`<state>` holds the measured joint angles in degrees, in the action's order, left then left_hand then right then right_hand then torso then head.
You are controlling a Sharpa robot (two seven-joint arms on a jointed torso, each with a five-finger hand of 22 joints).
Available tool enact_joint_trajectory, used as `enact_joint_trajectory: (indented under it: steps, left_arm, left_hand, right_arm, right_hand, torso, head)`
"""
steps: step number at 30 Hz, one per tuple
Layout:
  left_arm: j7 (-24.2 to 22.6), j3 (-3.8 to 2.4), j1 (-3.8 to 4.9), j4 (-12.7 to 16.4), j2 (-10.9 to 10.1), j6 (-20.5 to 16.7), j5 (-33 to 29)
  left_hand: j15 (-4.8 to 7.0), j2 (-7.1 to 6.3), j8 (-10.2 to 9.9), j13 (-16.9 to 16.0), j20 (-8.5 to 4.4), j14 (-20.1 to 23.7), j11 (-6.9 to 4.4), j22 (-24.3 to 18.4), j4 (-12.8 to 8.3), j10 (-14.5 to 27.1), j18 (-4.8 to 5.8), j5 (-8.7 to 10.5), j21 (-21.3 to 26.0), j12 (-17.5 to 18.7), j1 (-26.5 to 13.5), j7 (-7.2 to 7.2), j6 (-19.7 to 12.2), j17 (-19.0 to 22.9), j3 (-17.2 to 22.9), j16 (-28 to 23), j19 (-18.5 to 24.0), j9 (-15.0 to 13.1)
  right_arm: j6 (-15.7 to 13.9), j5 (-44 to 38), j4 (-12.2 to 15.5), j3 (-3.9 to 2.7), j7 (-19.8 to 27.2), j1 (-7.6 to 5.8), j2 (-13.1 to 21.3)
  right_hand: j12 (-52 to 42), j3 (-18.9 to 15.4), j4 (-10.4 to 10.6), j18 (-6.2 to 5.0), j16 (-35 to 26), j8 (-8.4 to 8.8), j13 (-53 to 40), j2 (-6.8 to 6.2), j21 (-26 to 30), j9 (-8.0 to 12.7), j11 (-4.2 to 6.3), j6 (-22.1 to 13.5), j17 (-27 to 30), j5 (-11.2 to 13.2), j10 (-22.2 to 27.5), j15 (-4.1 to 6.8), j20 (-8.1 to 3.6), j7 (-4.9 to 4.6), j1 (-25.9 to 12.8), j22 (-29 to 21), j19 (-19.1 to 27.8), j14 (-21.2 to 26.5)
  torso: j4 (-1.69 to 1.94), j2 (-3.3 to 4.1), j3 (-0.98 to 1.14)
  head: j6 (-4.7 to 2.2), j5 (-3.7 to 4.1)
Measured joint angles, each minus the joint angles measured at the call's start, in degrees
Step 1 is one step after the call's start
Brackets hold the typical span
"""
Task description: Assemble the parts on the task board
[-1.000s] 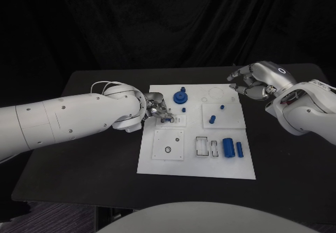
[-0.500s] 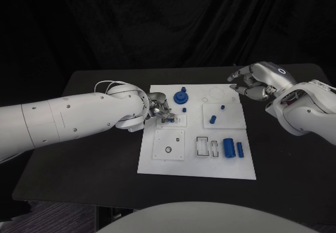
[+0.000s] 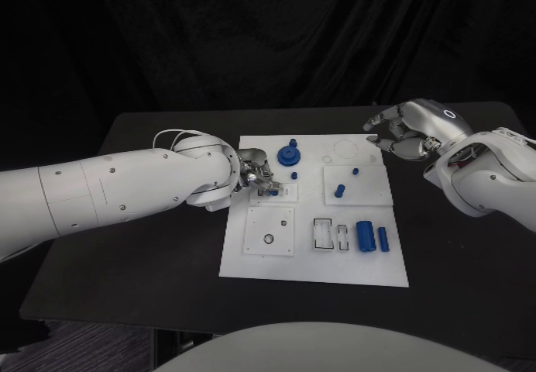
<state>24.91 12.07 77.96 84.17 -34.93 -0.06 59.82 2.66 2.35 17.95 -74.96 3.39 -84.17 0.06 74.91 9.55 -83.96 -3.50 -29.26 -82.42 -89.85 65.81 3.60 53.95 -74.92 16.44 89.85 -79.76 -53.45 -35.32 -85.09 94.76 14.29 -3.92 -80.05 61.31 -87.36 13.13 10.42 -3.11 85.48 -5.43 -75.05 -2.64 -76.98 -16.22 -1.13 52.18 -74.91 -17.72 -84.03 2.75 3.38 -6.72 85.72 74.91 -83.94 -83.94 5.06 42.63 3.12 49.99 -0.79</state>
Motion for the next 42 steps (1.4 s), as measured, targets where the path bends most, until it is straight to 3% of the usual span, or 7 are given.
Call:
enact_joint_trajectory:
  steps: [8, 12, 23, 26, 31, 35, 42]
  left_arm:
    - [0.0, 0.04, -0.12, -0.1, 0.0, 0.1, 0.0]
    - [0.0, 0.05, -0.17, -0.1, 0.0, 0.2, 0.0]
    - [-0.2, 0.05, -0.28, -0.1, -0.3, 0.2, 0.0]
    - [-0.3, 0.05, -0.29, -0.2, -0.4, 0.2, 0.0]
    - [-0.5, 0.05, -0.32, -0.2, -0.5, 0.1, 0.0]
    - [-0.9, 0.08, -0.35, -0.3, -0.6, -0.1, 0.0]
    - [-1.4, 0.10, -0.37, -0.5, -0.7, -0.4, 0.0]
  left_hand:
    - [0.00, 0.39, -0.6, 0.0, 0.20, 0.0, 0.00, 0.0, 3.1, 0.0, 0.00, 11.45, 0.5, 0.0, -3.3, -0.14, 0.1, 0.0, -0.8, 0.0, 0.2, -0.8]
    - [0.00, 0.20, -1.2, 0.0, 0.20, 0.0, 0.00, 0.0, 5.2, 0.0, 0.00, 14.70, 0.6, 0.0, -4.9, -0.03, 0.4, 0.0, -2.4, 0.0, 0.2, -0.8]
    - [0.00, 0.34, -2.4, 0.0, 0.21, 0.0, 0.00, 0.0, 7.2, 0.0, 0.00, 17.70, 0.9, 0.0, -9.9, 0.25, 1.1, 0.0, -8.2, 0.0, 0.2, -1.1]
    - [0.00, 0.74, -2.6, 0.0, 0.21, 0.0, 0.00, 0.0, 7.2, 0.0, 0.00, 18.12, 0.9, 0.0, -11.5, 0.30, 1.1, 0.0, -9.9, 0.0, 0.2, -1.3]
    - [0.00, 2.52, -2.9, 0.0, 0.21, 0.0, 0.00, 0.0, 7.2, 0.0, 0.00, 21.13, 1.1, 0.0, -15.6, 0.30, 1.5, 0.0, -14.0, 0.0, 0.2, -1.9]
    - [0.00, 4.53, -1.6, 0.0, 0.21, 0.0, 0.00, 0.0, 7.3, 0.0, 0.00, 23.19, 1.1, 0.0, -19.4, 0.30, 1.5, 0.0, -17.9, 0.0, 0.2, -5.3]
    - [-0.01, 7.03, 2.4, 0.0, 0.21, 0.0, -0.12, 0.0, 7.3, -0.1, 0.00, 21.94, 1.2, 0.0, -18.7, -0.43, 0.8, 0.0, -22.3, 0.0, 0.2, -12.9]
  right_arm:
    - [0.2, 0.0, 0.0, 0.00, -0.2, 0.00, 0.0]
    - [0.4, 0.0, -0.1, 0.00, -0.3, 0.00, 0.0]
    - [0.7, 0.0, -0.1, 0.00, -0.4, 0.00, 0.0]
    - [0.7, 0.0, -0.1, 0.00, -0.4, 0.00, 0.0]
    - [0.8, 0.0, -0.1, 0.00, -0.5, 0.00, 0.0]
    - [0.9, 0.0, -0.1, 0.00, -0.5, 0.00, 0.0]
    - [1.0, 0.0, -0.1, 0.00, -0.6, 0.00, 0.0]
  right_hand:
    - [0.3, 0.0, 0.0, 0.00, -0.3, 0.22, 0.0, 0.00, 0.2, 0.0, 0.00, 0.2, 0.0, 0.0, 0.0, 0.00, 0.00, -0.21, 0.0, 0.0, 0.0, 0.0]
    - [0.3, 0.0, 0.0, 0.00, -0.3, 0.22, 0.0, 0.00, 0.2, 0.0, 0.00, 0.2, 0.0, 0.0, 0.0, 0.00, 0.00, -0.21, 0.0, 0.0, 0.0, 0.0]
    - [0.3, 0.0, 0.0, 0.00, -0.3, 0.23, 0.0, 0.00, 0.2, 0.0, 0.00, 0.2, 0.0, 0.0, 0.0, 0.00, 0.00, -0.21, 0.0, 0.0, 0.0, 0.0]
    - [0.3, 0.0, 0.0, 0.00, -0.3, 0.22, 0.0, 0.00, 0.2, 0.0, 0.00, 0.2, 0.0, 0.0, 0.0, 0.00, 0.00, -0.21, 0.0, 0.0, 0.0, 0.0]
    - [0.3, 0.0, 0.0, 0.00, -0.3, 0.22, 0.0, 0.00, 0.2, 0.0, 0.00, 0.2, 0.0, 0.0, 0.0, 0.00, 0.00, -0.20, 0.0, 0.0, 0.0, 0.0]
    - [0.3, 0.0, 0.0, 0.00, -0.3, 0.22, 0.0, 0.00, 0.2, 0.0, 0.00, 0.2, 0.0, 0.0, 0.0, 0.00, 0.00, -0.20, 0.0, 0.0, 0.0, 0.0]
    - [0.3, 0.0, 0.0, 0.00, -0.5, 0.22, 0.0, 0.00, 0.2, 0.1, 0.00, 0.2, 0.0, -0.2, 0.0, 0.00, 0.00, -0.20, 0.0, 0.0, 0.0, 0.0]
  torso:
    - [0.00, 0.03, 0.00]
    - [-0.02, 0.03, 0.00]
    - [-0.03, 0.03, 0.00]
    - [-0.05, 0.03, 0.00]
    - [-0.05, 0.03, 0.01]
    - [-0.05, 0.02, 0.01]
    - [-0.07, 0.02, 0.02]
  head:
    - [0.00, -0.09]
    - [0.00, -0.09]
    - [0.00, -0.12]
    - [0.00, -0.17]
    - [0.00, -0.18]
    - [0.00, -0.21]
    - [0.00, -0.21]
